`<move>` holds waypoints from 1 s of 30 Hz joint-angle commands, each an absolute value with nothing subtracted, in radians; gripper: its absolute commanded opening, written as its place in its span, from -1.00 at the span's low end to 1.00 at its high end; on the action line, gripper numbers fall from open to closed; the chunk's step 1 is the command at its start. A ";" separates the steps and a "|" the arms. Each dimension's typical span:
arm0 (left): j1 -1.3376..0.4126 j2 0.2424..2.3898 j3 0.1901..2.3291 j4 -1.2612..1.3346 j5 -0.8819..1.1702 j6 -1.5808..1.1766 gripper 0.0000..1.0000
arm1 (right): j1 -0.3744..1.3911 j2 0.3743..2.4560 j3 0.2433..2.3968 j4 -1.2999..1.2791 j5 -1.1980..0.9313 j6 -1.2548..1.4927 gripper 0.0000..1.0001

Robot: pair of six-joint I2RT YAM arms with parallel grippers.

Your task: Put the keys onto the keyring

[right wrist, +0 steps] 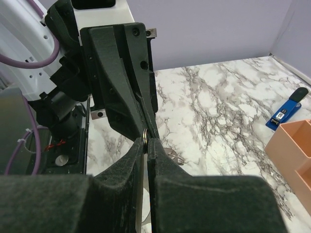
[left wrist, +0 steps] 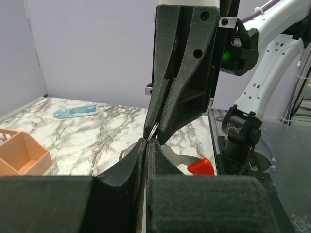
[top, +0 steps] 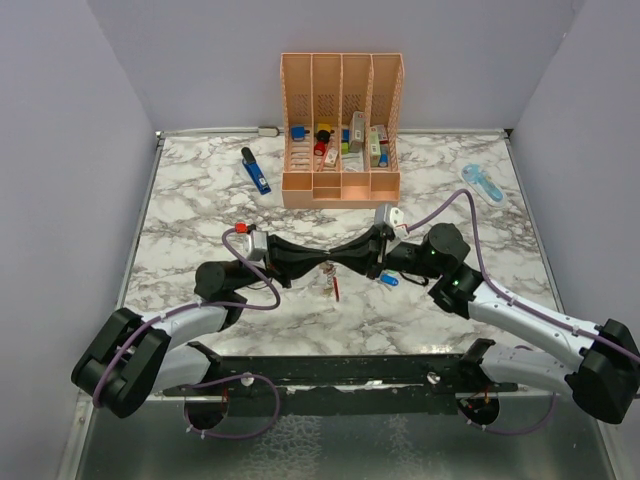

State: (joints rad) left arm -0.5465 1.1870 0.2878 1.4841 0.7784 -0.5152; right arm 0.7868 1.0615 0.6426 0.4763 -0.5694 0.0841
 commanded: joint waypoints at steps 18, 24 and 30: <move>-0.529 1.120 0.362 1.148 0.893 -0.193 -0.36 | 0.788 0.978 0.688 0.304 -0.427 0.149 -0.97; -0.461 1.061 0.452 0.907 0.861 -0.027 -0.07 | 0.788 0.958 0.733 0.130 -0.300 0.184 -0.98; -0.422 1.059 0.499 0.860 0.949 -0.025 -0.05 | 0.788 0.980 0.804 -0.001 -0.137 0.257 -0.98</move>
State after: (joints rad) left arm -0.4335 1.0733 0.4644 0.9443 0.8700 -0.0727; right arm 0.7906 0.9741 0.7170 0.1165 -0.3046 0.1867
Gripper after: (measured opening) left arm 0.468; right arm 0.018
